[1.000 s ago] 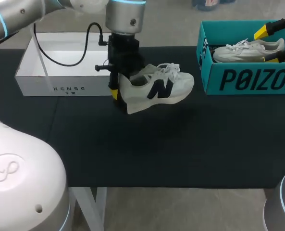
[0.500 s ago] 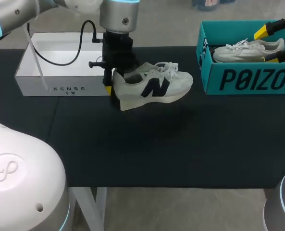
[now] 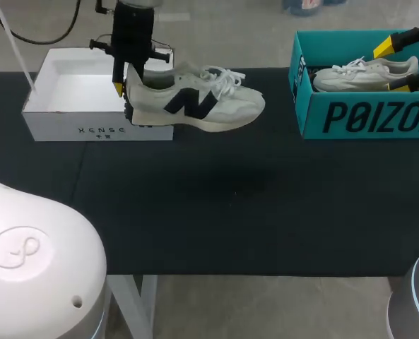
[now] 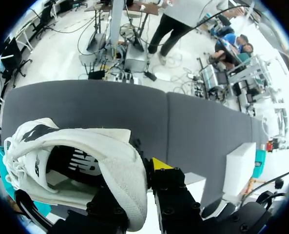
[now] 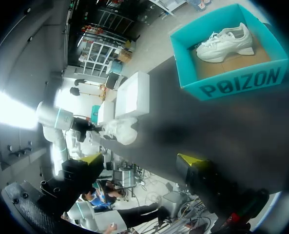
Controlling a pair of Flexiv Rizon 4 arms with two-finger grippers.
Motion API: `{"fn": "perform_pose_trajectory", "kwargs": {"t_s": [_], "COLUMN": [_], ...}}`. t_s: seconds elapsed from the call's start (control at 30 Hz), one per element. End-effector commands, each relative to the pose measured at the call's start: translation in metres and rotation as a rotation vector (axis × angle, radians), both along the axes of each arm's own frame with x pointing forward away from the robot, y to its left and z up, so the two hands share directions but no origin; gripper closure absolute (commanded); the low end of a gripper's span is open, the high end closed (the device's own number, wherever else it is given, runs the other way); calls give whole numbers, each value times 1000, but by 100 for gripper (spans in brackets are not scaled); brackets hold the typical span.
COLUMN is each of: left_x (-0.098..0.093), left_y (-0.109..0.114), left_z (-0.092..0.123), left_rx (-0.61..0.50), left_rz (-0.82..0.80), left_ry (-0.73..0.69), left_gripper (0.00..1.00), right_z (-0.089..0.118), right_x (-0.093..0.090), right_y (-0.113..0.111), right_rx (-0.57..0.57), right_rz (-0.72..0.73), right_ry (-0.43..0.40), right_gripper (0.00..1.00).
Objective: Take the shoe out of the shoebox, open the shoe tongue, remove and reinsert the insole, then place the shoe into the shoebox
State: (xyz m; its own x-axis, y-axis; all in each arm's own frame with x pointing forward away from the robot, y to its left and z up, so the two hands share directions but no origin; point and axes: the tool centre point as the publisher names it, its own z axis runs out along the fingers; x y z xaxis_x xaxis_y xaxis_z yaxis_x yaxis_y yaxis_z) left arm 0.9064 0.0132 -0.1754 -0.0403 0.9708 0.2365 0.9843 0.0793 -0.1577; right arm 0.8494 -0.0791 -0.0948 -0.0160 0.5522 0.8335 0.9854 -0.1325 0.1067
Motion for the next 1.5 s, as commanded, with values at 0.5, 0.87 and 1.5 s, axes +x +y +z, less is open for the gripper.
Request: {"fn": "perform_pose_trajectory", "kwargs": {"t_s": [0.5, 0.87, 1.5], "left_x": [8, 66, 162], "left_y": [2, 94, 183], "left_z": [2, -11, -8], "left_rx": [-5, -56, 16], "left_rz": [4, -115, -138], "left_ry": [26, -74, -76], "left_gripper": [100, 100, 100], "right_z": [0, 0, 0], "right_x": [1, 1, 1], "right_y": [0, 0, 0], "right_rx": [-3, -3, -3], "right_rz": [0, 0, 0], "right_ry": [2, 2, 2], "right_gripper": [0, 0, 0]}}
